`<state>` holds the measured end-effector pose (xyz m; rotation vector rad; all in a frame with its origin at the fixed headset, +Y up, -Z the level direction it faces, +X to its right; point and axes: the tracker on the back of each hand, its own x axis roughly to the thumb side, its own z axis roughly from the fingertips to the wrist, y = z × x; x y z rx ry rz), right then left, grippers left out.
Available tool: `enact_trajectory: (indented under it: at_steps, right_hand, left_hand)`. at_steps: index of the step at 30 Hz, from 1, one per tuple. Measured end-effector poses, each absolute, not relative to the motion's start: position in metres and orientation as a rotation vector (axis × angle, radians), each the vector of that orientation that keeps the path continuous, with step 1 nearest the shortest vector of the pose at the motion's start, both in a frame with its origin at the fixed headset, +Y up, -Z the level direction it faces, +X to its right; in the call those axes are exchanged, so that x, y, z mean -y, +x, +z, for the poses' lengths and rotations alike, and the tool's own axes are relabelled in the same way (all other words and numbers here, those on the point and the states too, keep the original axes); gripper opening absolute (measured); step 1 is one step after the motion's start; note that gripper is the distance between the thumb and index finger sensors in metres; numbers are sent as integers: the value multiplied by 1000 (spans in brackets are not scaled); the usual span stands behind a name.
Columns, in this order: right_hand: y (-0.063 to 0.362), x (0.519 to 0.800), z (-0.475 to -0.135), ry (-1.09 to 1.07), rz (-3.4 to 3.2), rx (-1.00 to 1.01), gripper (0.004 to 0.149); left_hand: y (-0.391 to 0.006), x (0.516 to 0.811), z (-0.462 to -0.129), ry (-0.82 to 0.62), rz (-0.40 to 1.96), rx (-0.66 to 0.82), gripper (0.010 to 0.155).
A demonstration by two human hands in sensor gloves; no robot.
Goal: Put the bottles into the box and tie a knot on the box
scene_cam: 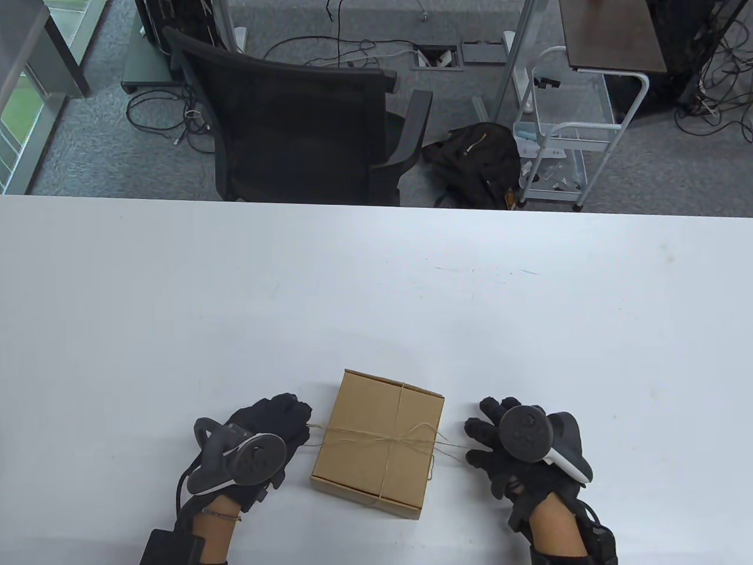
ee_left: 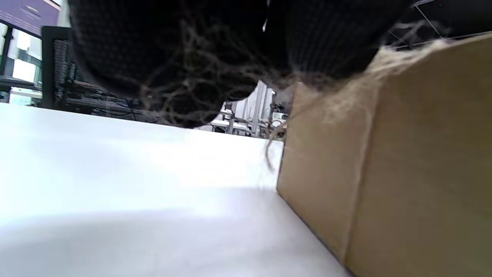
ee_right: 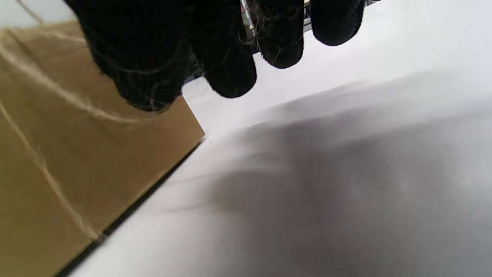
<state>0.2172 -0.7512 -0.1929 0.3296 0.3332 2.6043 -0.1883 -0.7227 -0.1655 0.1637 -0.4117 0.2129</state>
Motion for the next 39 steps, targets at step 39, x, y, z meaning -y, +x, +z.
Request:
enact_trajectory:
  at_steps: [39]
  right_hand:
    - [209, 772, -191, 344, 2783, -120, 83]
  left_hand:
    - [-204, 754, -175, -68, 160, 175, 97]
